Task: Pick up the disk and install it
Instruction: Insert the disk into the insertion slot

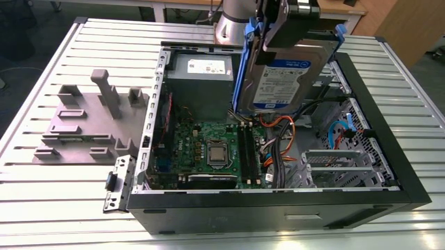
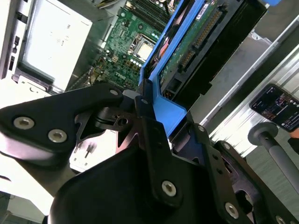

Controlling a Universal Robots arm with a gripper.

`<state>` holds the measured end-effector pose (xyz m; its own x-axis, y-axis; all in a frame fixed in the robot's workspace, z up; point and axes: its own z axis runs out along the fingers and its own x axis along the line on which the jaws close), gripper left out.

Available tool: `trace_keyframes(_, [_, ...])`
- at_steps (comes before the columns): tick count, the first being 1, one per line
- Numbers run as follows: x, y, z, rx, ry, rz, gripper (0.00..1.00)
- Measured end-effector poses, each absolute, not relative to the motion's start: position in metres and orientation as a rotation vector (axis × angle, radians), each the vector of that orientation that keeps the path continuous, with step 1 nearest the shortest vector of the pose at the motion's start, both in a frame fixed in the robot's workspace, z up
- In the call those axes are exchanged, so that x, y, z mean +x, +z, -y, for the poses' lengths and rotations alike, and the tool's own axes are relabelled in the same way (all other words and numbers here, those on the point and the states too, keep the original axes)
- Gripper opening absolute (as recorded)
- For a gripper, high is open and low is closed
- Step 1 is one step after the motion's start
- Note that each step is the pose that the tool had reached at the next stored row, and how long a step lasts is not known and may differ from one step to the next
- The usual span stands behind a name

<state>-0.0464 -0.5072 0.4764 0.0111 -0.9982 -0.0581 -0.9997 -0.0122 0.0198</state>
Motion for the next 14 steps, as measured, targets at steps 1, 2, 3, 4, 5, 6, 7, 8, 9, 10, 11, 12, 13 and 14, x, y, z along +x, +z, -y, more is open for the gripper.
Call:
trace_keyframes(1, [-0.0464,0.4763,0.5086,-2.215,0.086,-2.189,0.37])
trace_keyframes(2, [-0.0464,0.4761,0.5098,-2.214,0.086,-2.189,0.37])
trace_keyframes(3, [-0.0465,0.4761,0.5106,-2.214,0.086,-2.189,0.37])
trace_keyframes(4, [-0.0465,0.4761,0.511,-2.214,0.086,-2.189,0.37])
trace_keyframes(5, [-0.0465,0.4761,0.511,-2.214,0.086,-2.189,0.37])
trace_keyframes(6, [-0.0464,0.476,0.5111,-2.214,0.086,-2.189,0.37])
trace_keyframes(7, [-0.0464,0.4761,0.5111,-2.215,0.086,-2.189,0.37])
trace_keyframes(8, [-0.0464,0.476,0.5111,-2.214,0.086,-2.189,0.37])
trace_keyframes(9, [-0.0464,0.476,0.5112,-2.214,0.086,-2.189,0.37])
trace_keyframes(10, [-0.0464,0.476,0.5112,-2.214,0.086,-2.189,0.37])
trace_keyframes(11, [-0.0464,0.476,0.512,-2.215,0.086,-2.189,0.37])
trace_keyframes(12, [-0.0464,0.476,0.5128,-2.214,0.086,-2.189,0.37])
trace_keyframes(13, [-0.0464,0.476,0.5128,-2.214,0.086,-2.189,0.37])
trace_keyframes(14, [-0.0464,0.4761,0.5128,-2.215,0.086,-2.189,0.37])
